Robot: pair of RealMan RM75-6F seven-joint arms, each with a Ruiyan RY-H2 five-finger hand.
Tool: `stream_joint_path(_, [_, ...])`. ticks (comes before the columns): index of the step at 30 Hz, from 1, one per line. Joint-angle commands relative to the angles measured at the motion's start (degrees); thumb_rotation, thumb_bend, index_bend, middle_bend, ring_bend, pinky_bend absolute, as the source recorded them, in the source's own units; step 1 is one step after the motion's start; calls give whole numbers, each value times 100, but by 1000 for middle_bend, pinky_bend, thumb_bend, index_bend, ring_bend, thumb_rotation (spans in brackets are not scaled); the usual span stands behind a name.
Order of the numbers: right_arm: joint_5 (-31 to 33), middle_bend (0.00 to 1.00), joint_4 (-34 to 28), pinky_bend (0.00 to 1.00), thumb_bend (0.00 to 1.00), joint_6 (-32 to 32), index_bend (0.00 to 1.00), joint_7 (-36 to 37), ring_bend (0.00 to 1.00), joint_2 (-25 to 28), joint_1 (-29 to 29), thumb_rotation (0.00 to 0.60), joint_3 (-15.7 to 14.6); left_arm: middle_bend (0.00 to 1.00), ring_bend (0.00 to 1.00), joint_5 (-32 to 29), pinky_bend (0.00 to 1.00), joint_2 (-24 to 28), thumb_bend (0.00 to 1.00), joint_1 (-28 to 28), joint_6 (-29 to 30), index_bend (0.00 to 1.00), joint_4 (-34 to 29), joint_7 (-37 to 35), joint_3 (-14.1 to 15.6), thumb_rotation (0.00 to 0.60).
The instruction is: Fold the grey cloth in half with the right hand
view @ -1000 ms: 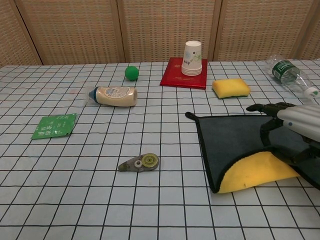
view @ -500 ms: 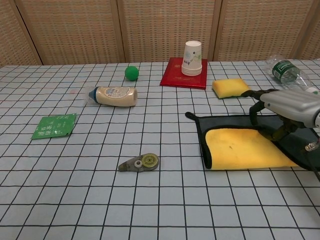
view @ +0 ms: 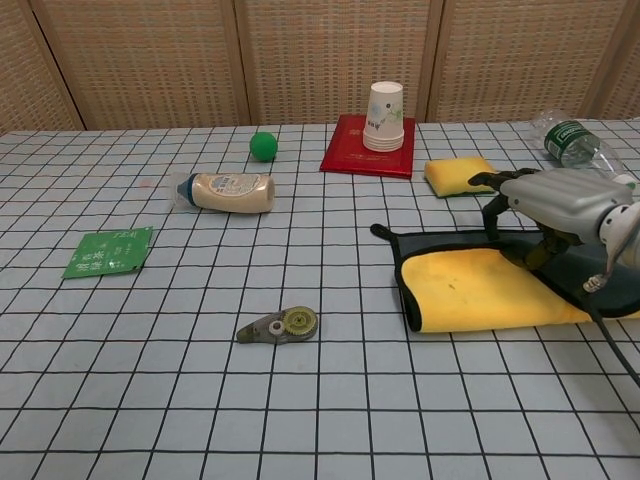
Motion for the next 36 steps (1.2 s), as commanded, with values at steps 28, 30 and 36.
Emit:
stream_joint_path(28, [851, 48, 899, 0, 662, -13, 661, -427, 0, -486, 375, 600, 185, 0, 0, -130, 0, -34, 0, -64, -110, 0, -2, 94, -18, 600])
stream_joint_path(30, [864, 48, 909, 0, 662, -5, 661, -445, 0, -499, 392, 600, 182, 0, 0, -135, 0, -35, 0, -65, -110, 0, -1, 98, -20, 600])
stream_joint_path(36, [996, 48, 998, 0, 662, -2, 662, -521, 0, -564, 457, 600, 214, 0, 0, -150, 0, -34, 0, -68, -117, 0, 2, 92, -22, 600])
